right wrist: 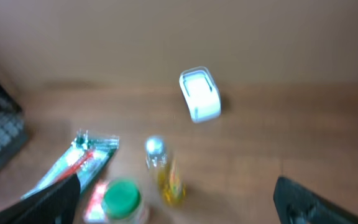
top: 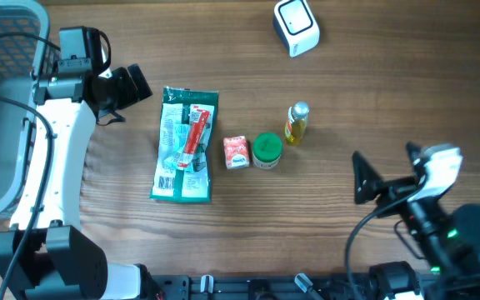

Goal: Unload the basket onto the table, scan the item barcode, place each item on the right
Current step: 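Move the right gripper to the yellow oil bottle and grasp it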

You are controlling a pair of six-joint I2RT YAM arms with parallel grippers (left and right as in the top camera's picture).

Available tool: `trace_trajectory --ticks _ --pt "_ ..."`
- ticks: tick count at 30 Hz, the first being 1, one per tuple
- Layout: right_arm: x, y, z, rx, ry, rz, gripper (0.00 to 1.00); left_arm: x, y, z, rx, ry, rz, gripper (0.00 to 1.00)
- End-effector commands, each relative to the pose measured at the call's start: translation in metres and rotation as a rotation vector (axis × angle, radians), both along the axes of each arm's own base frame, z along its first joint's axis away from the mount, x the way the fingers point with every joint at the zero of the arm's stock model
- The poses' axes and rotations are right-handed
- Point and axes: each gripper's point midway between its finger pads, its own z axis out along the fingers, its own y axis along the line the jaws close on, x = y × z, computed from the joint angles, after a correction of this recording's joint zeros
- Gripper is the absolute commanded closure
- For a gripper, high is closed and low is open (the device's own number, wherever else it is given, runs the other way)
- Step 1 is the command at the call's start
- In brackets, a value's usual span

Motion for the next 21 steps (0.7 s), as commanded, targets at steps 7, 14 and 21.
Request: trace_trajectory --ticks 7,14,21 --pt "0.045 0.017 0.075 -0.014 0.440 0.044 0.00 0.002 -0.001 0.007 -0.009 -0.020 -0.004 0.00" --pt "0.087 0.041 0.021 0.017 0.700 0.129 0.00 0.002 -0.001 0.007 -0.009 -0.020 -0.004 0.00" --pt "0.110 0.053 -0.051 0.037 0.933 0.120 0.14 0.002 -0.001 0.007 -0.009 -0.020 -0.004 0.00"
